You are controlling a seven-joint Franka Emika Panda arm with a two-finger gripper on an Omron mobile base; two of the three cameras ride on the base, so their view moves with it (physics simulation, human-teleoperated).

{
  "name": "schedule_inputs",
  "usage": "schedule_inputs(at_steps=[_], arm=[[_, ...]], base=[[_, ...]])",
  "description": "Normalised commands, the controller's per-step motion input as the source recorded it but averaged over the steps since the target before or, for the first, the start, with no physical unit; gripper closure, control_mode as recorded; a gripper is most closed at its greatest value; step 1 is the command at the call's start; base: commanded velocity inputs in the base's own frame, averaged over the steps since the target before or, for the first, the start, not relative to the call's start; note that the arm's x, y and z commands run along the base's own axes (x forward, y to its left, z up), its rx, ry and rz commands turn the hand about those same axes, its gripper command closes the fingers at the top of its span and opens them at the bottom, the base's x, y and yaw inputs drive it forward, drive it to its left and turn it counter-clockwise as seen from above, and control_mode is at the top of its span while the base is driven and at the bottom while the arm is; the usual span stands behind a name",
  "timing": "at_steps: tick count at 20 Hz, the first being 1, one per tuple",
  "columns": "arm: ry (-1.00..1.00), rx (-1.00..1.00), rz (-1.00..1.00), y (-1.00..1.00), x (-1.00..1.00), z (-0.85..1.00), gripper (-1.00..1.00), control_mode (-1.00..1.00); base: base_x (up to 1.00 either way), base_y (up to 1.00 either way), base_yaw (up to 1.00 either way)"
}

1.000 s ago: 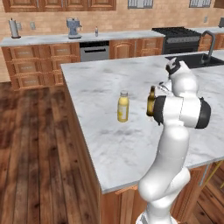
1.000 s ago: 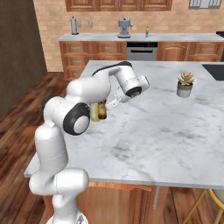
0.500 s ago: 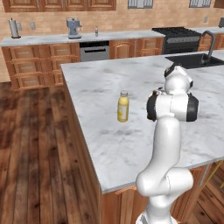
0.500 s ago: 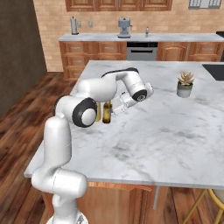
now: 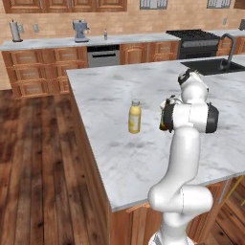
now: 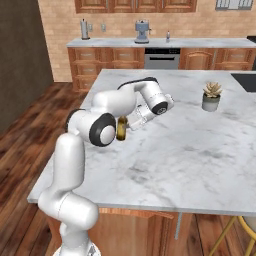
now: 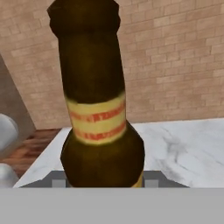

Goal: Place the drinks on the dining counter in a tight cluster.

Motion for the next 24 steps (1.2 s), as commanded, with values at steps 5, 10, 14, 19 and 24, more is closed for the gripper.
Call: schedule_inputs(at_steps=[5,10,14,19,24], arm=[[-0.03,0.0,0.0,0.36,0.0,0.0,1.0,-1.0],[-0.01,-0.03,0.0,0.16,0.05,0.0,1.0,-1.0],[0.0,-0.05,0.0,0.0,0.13,0.0,1.0,-1.0],[0.0,-0.08,0.0,0.0,0.19,0.0,1.0,-1.0],[0.03,-0.07,0.0,0.0,0.11,-0.01,1.0,-1.0]], base=[[0.0,0.0,0.0],[0.0,0.0,0.0],[0.0,0.0,0.0],[0.0,0.0,0.0],[0.0,0.0,0.0]])
